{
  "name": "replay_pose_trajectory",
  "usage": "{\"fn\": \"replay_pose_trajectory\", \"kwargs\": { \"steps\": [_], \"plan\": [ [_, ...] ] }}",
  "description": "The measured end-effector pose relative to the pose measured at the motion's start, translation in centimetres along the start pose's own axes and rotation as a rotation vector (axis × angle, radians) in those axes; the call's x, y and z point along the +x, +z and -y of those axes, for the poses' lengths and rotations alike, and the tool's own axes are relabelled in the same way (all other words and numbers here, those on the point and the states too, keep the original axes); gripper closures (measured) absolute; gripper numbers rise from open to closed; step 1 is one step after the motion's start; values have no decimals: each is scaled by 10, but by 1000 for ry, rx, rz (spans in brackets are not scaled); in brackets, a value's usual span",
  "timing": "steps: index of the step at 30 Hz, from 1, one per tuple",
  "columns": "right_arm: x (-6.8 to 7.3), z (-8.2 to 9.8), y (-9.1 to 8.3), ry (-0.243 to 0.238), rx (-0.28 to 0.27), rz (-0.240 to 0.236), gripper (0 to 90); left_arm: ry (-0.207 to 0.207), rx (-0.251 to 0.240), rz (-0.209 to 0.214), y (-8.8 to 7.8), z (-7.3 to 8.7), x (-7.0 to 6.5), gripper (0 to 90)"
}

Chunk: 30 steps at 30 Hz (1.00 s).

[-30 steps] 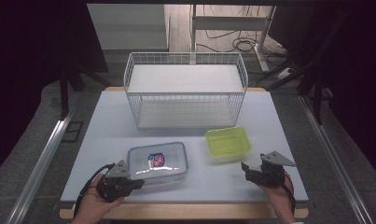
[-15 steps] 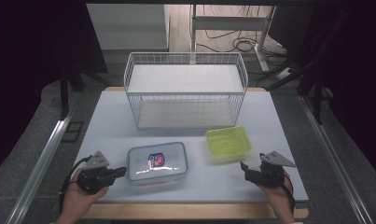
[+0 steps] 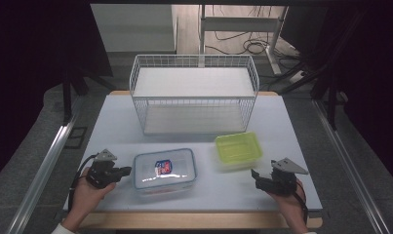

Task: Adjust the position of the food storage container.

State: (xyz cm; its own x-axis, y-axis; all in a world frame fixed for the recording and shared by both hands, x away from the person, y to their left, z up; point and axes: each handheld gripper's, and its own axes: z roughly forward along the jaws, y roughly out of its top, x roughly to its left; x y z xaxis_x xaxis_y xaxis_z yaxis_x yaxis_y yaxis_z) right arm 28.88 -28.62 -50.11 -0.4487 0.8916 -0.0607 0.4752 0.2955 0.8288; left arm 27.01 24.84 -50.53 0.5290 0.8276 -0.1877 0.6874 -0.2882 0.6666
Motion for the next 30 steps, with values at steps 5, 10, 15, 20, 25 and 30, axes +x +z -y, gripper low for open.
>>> {"fn": "replay_pose_trajectory", "kwargs": {
  "steps": [5,10,15,20,25,30],
  "plan": [
    [2,-1,0,-6,-1,-3,170,1,23,6,11,-5,0,900],
    [1,-1,0,-6,-2,-1,170,17,37,-1,18,-13,-1,900],
    [1,-1,0,-6,-1,-1,170,-1,45,6,26,-19,5,900],
    [1,0,1,-6,2,-3,170,-8,44,7,32,-24,8,900],
    [2,0,1,-5,2,-1,170,4,45,3,37,-29,4,900],
    [2,0,1,-7,2,-2,170,2,32,11,36,-29,5,900]
  ]
}}
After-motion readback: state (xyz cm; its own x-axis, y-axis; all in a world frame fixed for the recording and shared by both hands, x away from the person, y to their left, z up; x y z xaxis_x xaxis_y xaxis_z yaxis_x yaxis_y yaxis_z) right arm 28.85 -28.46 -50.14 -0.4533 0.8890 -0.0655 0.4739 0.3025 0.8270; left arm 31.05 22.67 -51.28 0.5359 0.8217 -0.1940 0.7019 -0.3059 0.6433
